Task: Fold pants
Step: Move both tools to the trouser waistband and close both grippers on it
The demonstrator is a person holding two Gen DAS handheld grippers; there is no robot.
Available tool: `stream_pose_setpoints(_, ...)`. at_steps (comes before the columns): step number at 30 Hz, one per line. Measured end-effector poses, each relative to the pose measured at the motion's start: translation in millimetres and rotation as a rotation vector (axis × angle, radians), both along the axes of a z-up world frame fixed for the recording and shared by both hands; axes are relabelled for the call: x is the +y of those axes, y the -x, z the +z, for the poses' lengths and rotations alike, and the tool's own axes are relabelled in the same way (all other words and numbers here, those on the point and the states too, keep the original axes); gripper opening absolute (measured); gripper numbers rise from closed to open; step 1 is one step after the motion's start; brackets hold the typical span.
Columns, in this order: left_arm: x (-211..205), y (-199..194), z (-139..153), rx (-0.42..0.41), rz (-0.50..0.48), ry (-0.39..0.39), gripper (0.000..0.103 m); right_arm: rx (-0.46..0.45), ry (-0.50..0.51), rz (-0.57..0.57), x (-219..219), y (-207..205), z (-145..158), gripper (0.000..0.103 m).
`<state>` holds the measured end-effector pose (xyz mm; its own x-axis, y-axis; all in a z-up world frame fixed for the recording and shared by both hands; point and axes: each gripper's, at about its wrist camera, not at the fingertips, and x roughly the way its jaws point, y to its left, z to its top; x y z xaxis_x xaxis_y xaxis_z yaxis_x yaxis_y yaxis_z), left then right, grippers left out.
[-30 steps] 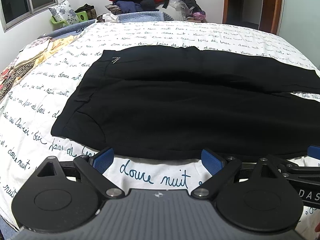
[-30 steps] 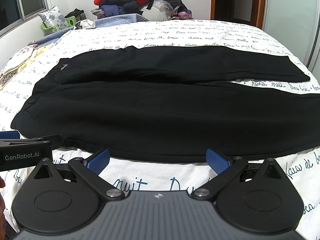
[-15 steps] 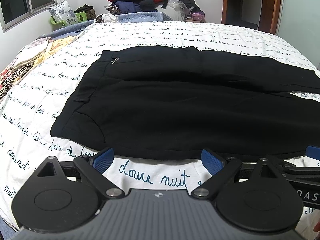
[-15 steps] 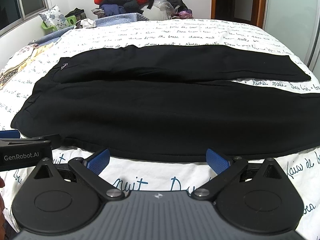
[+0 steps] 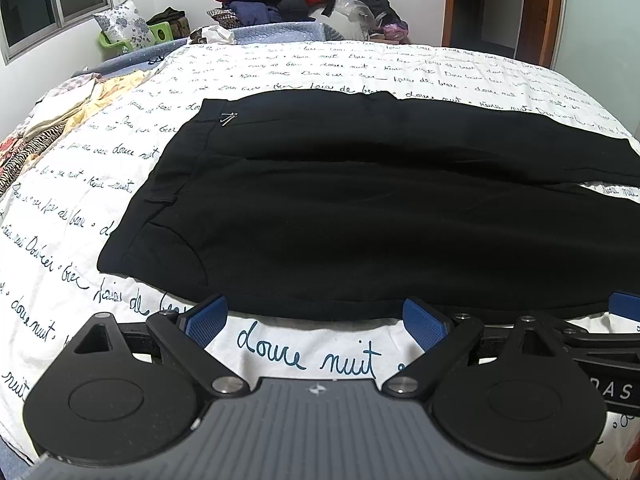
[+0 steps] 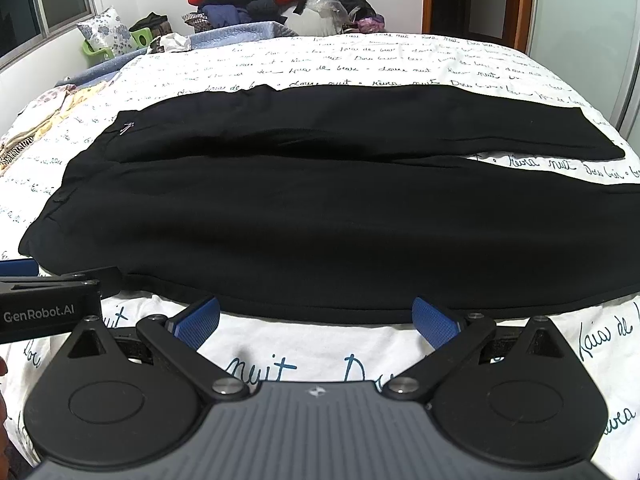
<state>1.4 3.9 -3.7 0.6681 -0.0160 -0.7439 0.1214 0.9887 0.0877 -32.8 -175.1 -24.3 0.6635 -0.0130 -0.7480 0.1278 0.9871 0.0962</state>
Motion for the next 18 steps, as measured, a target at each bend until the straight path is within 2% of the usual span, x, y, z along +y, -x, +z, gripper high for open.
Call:
stream_pose_setpoints(7,7,-5,1,-0.007,0.000,0.003,0.094,-0.016,-0.017,0.044,-3,-9,6,0.103)
stream_pose_setpoints(9,14,-10,3,-0.013,0.011,0.002,0.094,-0.069,-0.013,0.126,-3,-15,17,0.103)
stream_pose_setpoints(12,27,-22,7,-0.021,0.039,-0.003,0.094,-0.186,0.053,0.308,3,-32,35,0.103)
stream_pose_setpoints(15,41,-37,12,-0.034,0.077,-0.005,0.095,-0.234,0.144,0.463,11,-63,48,0.103)
stream_pose_setpoints(18,55,-55,18,-0.041,0.112,-0.004,0.095,-0.278,0.188,0.570,14,-104,54,0.103)
